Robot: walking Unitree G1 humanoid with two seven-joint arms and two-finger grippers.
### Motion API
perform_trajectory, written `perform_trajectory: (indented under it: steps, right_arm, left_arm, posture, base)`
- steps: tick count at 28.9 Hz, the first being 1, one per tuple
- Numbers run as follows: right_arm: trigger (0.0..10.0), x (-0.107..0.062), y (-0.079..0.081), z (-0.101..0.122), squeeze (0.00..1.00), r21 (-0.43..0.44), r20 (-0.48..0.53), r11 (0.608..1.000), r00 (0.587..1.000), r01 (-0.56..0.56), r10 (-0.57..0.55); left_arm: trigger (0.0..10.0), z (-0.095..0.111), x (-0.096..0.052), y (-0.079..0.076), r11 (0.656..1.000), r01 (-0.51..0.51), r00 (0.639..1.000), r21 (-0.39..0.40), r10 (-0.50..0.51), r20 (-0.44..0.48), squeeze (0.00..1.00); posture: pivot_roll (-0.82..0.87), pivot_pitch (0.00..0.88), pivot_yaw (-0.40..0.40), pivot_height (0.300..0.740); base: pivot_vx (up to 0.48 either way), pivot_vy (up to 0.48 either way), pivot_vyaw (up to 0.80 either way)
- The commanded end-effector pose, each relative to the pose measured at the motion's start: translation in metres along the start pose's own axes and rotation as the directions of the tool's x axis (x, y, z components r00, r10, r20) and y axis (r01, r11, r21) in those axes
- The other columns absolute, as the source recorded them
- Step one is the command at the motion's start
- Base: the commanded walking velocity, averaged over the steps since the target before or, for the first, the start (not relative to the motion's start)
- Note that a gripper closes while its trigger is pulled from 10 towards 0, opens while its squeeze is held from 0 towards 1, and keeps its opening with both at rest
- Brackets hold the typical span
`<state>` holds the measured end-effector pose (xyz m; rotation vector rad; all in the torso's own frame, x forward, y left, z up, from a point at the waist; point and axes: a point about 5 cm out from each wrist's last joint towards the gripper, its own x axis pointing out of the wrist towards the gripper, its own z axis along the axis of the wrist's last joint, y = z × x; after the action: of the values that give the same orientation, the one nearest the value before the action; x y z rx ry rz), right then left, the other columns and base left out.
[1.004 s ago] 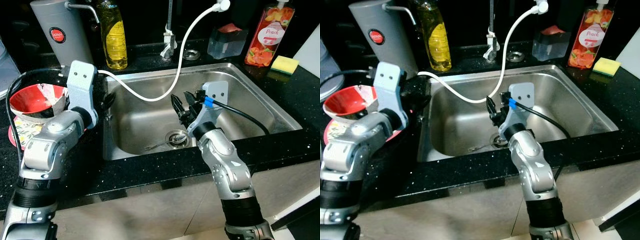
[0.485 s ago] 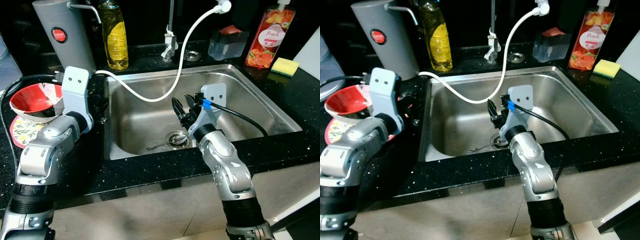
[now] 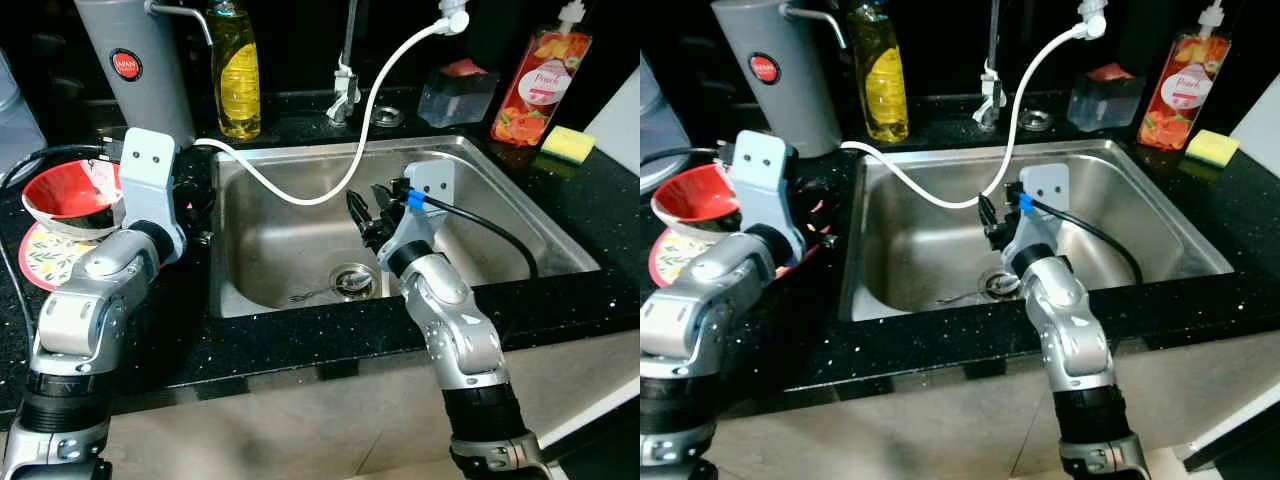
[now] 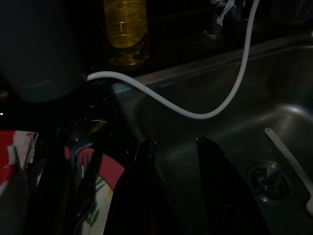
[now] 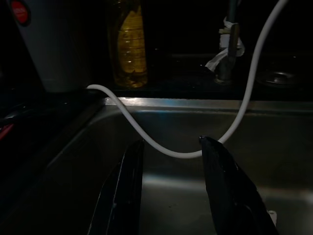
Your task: Kitchen organization
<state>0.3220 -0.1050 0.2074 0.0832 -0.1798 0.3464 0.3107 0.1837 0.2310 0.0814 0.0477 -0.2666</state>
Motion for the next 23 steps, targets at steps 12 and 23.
perform_trajectory:
  steps: [12,23]
  right_arm:
    - [10.0,0.002,-0.0039,-0.0016,0.0,-0.003,-0.008,1.0,1.0,-0.001,0.001]
    - [10.0,-0.0001,-0.0051,-0.0027,0.0,-0.009,-0.017,1.0,1.0,-0.004,0.003]
  left_arm:
    - [10.0,-0.0004,-0.0001,-0.0007,1.0,-0.016,1.0,-0.005,0.016,0.008,0.0]
    - [10.0,-0.0041,0.0013,0.0034,0.997,-0.069,0.998,-0.02,0.068,-0.013,0.0]
  posture:
    - [0.08,0.0,-0.034,0.74]
    - [0.07,0.0,-0.047,0.74]
  base:
    - [0.0,0.0,0.0]
    - [0.0,0.0,0.0]
